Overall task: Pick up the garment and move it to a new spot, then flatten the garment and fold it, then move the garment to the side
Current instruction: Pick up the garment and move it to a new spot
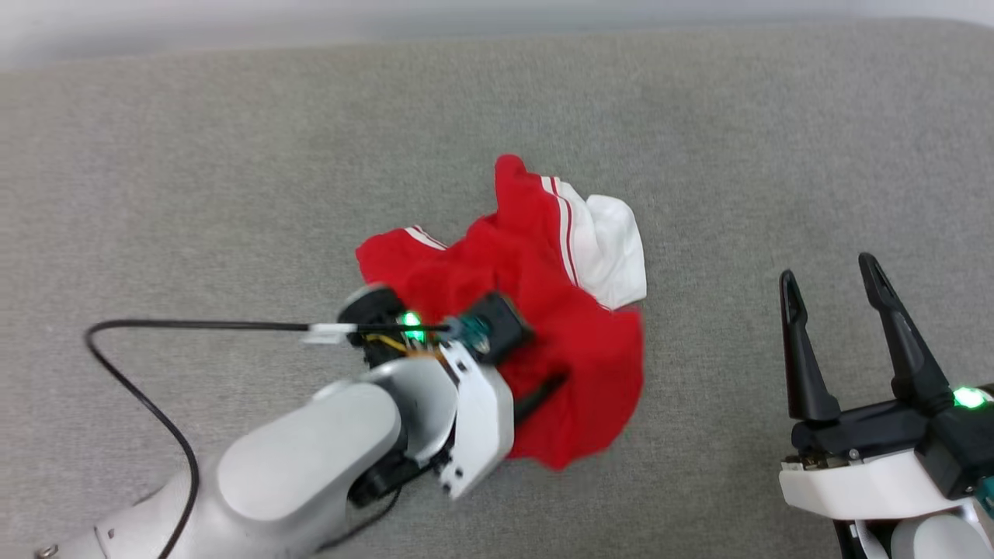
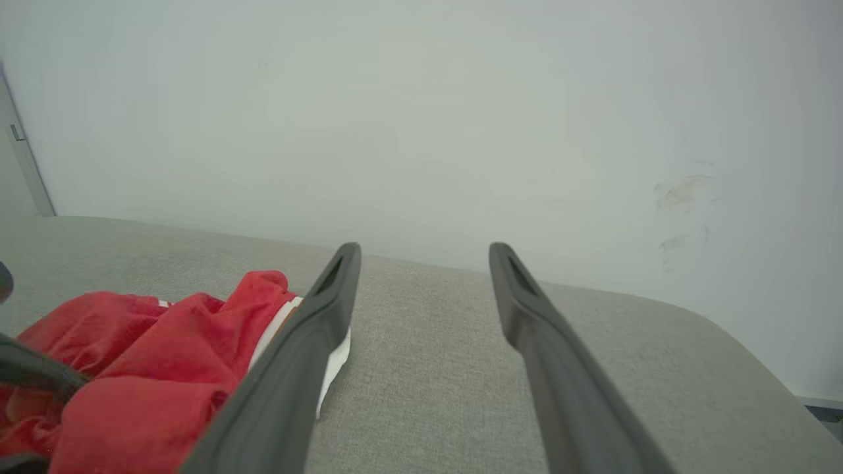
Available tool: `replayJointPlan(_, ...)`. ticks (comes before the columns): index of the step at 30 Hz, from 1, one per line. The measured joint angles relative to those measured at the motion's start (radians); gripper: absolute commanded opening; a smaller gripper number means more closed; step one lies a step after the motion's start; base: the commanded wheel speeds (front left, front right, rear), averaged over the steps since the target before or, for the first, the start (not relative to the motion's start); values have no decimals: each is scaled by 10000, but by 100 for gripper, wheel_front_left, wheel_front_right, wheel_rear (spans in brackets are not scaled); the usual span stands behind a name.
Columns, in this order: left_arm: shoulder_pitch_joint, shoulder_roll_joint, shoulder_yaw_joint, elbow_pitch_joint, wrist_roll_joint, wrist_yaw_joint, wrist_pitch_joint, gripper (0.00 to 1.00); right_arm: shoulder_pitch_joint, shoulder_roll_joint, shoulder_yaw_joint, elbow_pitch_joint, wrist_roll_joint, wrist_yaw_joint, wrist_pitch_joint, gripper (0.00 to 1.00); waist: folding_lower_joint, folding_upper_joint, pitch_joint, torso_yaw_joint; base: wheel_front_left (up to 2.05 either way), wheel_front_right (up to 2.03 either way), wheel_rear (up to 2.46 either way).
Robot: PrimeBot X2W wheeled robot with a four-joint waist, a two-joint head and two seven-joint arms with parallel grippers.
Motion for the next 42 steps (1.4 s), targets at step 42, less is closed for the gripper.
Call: replayJointPlan(42, 7289, -2184, 9166, -1406, 4777, 3929, -5415, 100, 1011, 0, -353, 771, 706, 0, -2, 100, 1, 0, -1669, 870, 0, 0, 0)
